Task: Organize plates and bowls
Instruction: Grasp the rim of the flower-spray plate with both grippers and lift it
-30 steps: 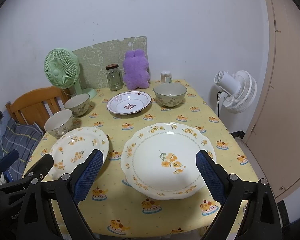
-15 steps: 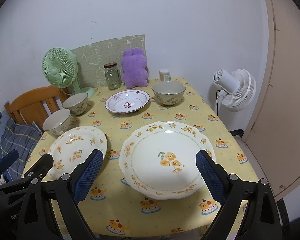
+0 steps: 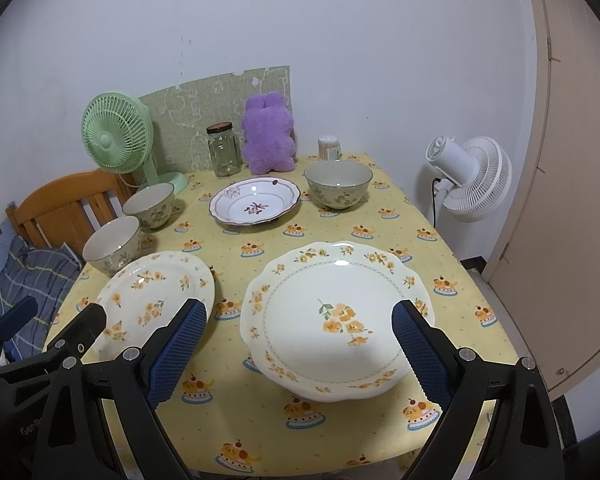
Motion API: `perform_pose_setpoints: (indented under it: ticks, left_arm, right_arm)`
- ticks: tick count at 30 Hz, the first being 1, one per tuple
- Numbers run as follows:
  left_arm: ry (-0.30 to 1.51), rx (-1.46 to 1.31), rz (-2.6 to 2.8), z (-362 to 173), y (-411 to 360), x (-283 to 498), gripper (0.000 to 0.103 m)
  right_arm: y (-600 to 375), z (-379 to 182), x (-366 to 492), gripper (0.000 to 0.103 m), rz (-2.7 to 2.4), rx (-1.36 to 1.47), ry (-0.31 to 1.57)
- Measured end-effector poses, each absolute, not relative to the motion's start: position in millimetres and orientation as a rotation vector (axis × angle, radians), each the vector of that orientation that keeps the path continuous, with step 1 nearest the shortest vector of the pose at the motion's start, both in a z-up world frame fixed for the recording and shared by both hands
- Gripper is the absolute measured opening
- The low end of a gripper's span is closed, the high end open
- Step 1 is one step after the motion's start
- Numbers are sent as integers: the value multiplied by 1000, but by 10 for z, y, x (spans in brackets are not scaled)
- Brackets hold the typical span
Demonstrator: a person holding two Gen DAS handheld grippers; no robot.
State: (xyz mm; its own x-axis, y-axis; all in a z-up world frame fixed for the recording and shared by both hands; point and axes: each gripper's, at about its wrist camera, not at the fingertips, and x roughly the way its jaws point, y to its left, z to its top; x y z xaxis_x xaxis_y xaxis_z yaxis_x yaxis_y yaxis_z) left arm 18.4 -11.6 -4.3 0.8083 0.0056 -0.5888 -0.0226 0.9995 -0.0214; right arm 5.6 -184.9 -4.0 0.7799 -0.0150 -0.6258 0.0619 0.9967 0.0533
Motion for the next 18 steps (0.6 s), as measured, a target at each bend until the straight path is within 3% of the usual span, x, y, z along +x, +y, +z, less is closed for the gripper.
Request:
perform_pose_setpoints:
  ticks: [9, 13, 18]
  left_arm:
    - [659, -5, -32, -89, -402, 355, 99]
    - [675, -16, -42, -142, -628, 468, 91]
    - [739, -28, -24, -254, -939, 693, 89]
  right_arm:
    - [-2115, -27, 185, 96, -102, 85, 700]
    - [-2347, -114, 313, 96, -93, 90, 729]
    - [-2671, -225, 574, 96, -66, 83, 781]
